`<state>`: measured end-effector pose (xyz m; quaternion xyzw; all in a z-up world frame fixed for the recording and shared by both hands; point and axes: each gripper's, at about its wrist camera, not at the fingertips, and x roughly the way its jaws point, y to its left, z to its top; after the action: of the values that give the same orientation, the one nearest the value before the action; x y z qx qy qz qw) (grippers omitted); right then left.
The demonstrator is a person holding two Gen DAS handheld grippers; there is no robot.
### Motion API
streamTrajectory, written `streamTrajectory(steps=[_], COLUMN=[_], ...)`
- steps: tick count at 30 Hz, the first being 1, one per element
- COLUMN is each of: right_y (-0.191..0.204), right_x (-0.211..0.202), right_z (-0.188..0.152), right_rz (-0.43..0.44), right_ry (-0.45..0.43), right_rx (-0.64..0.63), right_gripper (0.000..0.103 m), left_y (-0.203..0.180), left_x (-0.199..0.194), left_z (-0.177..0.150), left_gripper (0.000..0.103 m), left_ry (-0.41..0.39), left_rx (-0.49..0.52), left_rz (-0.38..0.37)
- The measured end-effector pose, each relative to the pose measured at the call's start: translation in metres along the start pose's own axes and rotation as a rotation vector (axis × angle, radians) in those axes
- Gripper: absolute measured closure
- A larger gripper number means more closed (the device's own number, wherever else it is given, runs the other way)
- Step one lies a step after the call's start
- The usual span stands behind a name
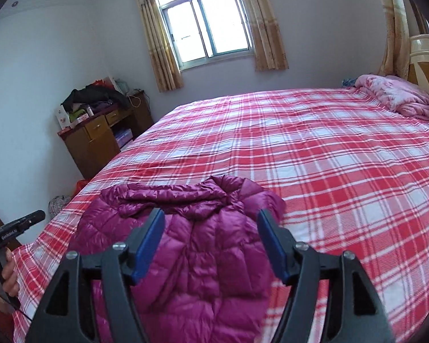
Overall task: Fold large clothes
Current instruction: 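Open both grippers and raise them above the folded jacket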
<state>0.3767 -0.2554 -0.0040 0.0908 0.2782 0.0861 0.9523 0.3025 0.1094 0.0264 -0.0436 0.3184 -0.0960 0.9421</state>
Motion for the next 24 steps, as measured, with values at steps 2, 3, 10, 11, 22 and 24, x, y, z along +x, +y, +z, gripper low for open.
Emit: streamTrajectory(steps=[2,3,10,11,22,24], right_y=[-0.008,-0.011,-0.03,-0.031,-0.015,-0.01], right_x=[-0.039,-0.057,-0.15,-0.156,-0.108,-0.104], right_z=[-0.014,-0.023,-0.084,-0.093,-0.205,-0.215], right_rz=[-0.007,-0.006,0.022,0.042,0.068,0.045], right_ry=[-0.007,-0.003,0.047,0.065,0.343,0.358], right_rx=[-0.024,-0.038,-0.076,-0.07,0.028,0.006], right_gripper=[0.029,0.028,0.028,0.028,0.028,0.028], left_y=[0.009,0.012,0.027,0.027,0.007,0.011], left_x=[-0.043,-0.062,-0.144,-0.147,-0.088,-0.082], left_z=[-0.019,-0.029,-0.109,-0.119,-0.208,-0.216], left_gripper=[0.075,0.068,0.047,0.047,0.046,0.046], left_ry=[-0.008,-0.012,0.0,0.012,0.231,0.253], left_rx=[0.027,0.047,0.068,0.062,0.141,0.152], left_rz=[-0.017,-0.009,0.025,0.015,0.018,0.042])
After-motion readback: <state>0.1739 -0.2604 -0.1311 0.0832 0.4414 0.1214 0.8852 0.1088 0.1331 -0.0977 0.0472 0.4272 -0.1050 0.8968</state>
